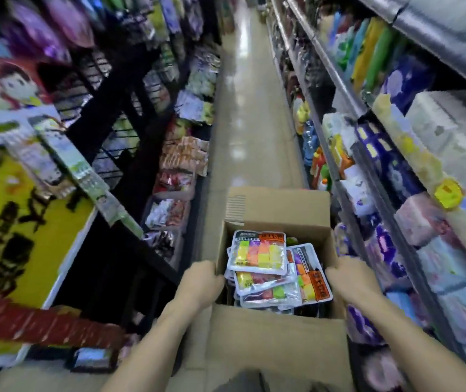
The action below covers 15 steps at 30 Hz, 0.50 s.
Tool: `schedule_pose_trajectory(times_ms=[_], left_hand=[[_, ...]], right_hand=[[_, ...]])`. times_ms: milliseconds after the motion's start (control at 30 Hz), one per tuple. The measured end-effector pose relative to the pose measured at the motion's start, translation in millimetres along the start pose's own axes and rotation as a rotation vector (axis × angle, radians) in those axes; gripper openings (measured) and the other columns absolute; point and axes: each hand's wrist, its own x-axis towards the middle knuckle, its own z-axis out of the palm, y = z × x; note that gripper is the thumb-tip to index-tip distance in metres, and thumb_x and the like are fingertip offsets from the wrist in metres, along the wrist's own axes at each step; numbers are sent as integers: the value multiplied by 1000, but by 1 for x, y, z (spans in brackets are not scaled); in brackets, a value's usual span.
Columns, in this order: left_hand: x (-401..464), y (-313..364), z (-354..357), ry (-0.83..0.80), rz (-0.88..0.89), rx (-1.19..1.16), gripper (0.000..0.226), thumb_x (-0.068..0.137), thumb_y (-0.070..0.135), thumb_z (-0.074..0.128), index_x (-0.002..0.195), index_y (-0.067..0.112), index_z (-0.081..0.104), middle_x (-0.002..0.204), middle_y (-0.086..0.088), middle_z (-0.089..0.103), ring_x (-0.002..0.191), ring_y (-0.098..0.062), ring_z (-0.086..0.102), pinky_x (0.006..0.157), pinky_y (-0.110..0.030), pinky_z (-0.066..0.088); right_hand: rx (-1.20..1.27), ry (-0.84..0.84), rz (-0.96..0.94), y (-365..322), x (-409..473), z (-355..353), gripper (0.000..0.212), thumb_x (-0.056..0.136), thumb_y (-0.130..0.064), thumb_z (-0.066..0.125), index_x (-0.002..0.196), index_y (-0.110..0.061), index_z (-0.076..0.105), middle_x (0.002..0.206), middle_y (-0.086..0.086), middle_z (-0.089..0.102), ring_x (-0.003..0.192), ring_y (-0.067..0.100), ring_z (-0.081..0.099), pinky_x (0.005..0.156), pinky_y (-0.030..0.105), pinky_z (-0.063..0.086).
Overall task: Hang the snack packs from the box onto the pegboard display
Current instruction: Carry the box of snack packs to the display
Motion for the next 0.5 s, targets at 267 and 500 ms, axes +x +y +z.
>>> schedule_pose_trajectory(times_ms=[267,500], left_hand=[[66,12,-40,92,-239,-110,30,93,21,53,65,16,44,75,-4,60,78,-32,57,64,-35,37],[147,3,-82,70,-356,-163,31,94,19,53,64,17,43,89,-14,71,90,-37,67,65,-35,39]], right_hand=[[-96,-123,-208,-105,118,-50,19,90,-20,56,72,-15,52,105,18,72,97,39,66,73,34,47],[-162,-202,-301,-195,209,-54,24,94,-18,55,71,-16,54,92,13,69,83,31,60,66,32,43]])
